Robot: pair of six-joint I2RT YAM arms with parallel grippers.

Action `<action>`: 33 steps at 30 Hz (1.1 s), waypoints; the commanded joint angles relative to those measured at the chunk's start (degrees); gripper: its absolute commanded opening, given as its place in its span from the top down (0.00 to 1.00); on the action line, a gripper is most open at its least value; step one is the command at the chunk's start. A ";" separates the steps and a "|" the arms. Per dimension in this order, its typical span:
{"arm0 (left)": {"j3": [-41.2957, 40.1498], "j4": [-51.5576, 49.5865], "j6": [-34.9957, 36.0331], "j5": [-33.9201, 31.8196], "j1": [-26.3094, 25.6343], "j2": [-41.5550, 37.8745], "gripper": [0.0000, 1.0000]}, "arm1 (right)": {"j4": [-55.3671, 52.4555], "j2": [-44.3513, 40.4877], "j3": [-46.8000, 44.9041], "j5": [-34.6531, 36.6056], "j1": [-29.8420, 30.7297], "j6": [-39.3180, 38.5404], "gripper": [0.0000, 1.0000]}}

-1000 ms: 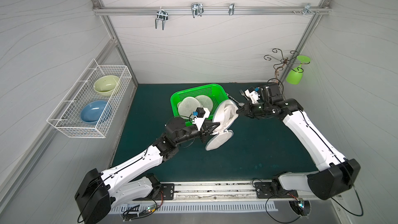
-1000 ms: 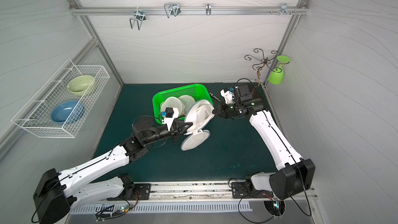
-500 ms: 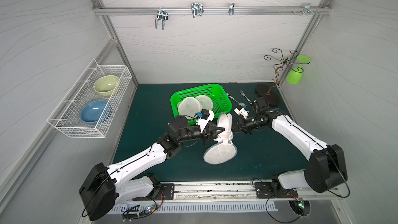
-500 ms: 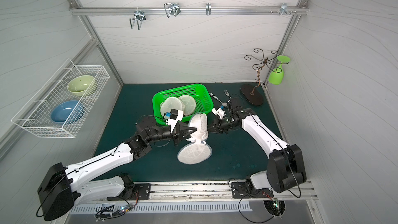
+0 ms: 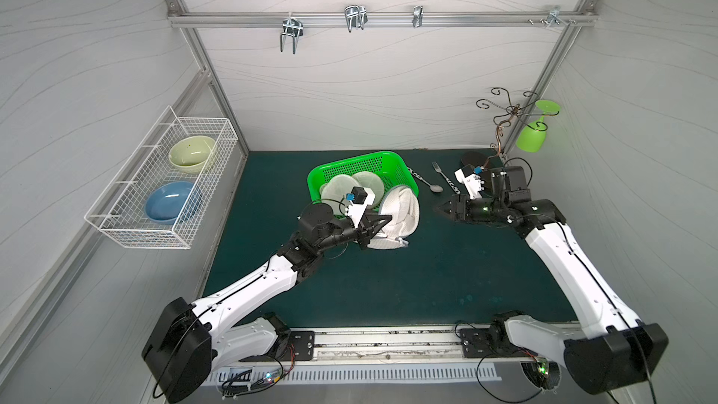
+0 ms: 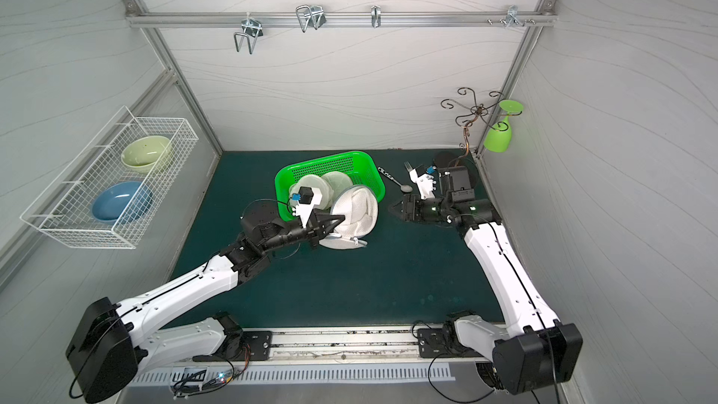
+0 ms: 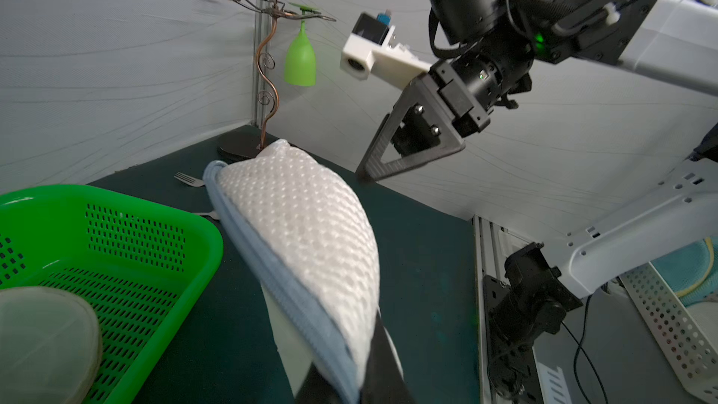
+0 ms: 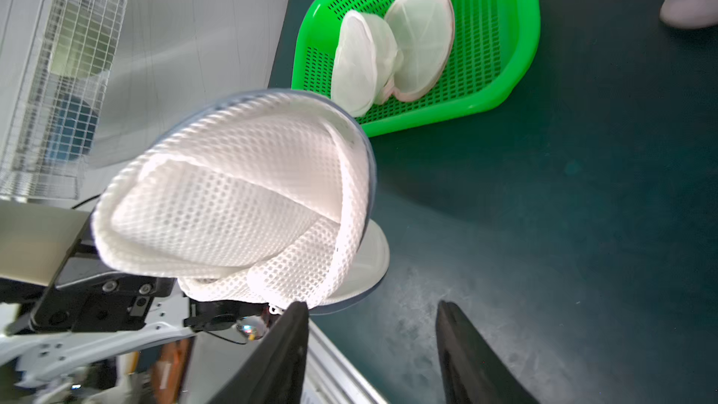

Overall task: Turn the laundry bag inside out
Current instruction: Turn over the laundry bag.

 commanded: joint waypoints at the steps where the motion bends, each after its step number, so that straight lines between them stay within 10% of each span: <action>1: 0.57 -2.62 3.27 4.94 -0.02 -2.10 1.00 | -3.84 -1.28 1.54 3.30 3.04 -10.87 0.45; 14: 2.47 -14.06 13.01 24.36 0.24 -2.62 1.00 | -1.39 -15.62 -6.43 -1.88 11.03 -49.36 0.27; 33: 5.93 -20.56 19.42 28.98 0.17 -1.47 1.00 | -6.10 -8.49 -6.58 -9.39 19.02 -53.33 0.59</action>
